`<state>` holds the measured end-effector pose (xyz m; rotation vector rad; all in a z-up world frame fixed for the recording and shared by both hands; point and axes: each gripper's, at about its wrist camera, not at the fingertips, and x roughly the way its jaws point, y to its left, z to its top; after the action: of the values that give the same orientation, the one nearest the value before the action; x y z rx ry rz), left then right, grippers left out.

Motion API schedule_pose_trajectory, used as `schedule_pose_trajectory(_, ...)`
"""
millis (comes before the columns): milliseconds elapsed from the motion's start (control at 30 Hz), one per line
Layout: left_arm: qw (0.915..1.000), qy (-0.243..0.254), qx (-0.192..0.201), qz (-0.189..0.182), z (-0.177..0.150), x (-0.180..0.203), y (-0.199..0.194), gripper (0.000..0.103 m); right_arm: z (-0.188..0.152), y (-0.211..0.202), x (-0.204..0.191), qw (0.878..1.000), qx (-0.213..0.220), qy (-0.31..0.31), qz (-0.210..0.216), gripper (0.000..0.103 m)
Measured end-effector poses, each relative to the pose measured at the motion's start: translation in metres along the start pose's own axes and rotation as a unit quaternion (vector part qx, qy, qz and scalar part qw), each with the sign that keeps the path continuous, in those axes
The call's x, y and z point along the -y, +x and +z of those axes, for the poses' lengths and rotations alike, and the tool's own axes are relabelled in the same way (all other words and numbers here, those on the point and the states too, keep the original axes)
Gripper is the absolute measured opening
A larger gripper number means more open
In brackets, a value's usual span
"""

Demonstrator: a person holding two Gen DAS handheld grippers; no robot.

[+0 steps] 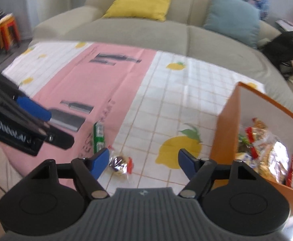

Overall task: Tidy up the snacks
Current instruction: 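Move both tools back from the box toward the green sausage and chocolate ball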

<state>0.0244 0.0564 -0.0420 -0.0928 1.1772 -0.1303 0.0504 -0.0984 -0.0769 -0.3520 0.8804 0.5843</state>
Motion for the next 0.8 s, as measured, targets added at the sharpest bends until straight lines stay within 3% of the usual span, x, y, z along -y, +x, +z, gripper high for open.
schedule_pose_trajectory(167,0.9997,-0.017,-0.014,0.005,-0.001,-0.007,0.016,0.075,-0.006,0.026,0.000,0.999,-0.039,-0.010,0.036,0.068)
schedule_pose_trajectory(433,0.9979,-0.051,-0.029,0.028,0.002,-0.010,0.040,0.075,-0.009,0.055,-0.006,0.995,-0.063,-0.005,0.078,0.064)
schedule_pose_trajectory(800,0.9960,-0.069,-0.045,0.035,0.000,-0.018,0.053,0.074,-0.009,0.084,-0.021,0.995,-0.052,-0.048,0.063,0.057)
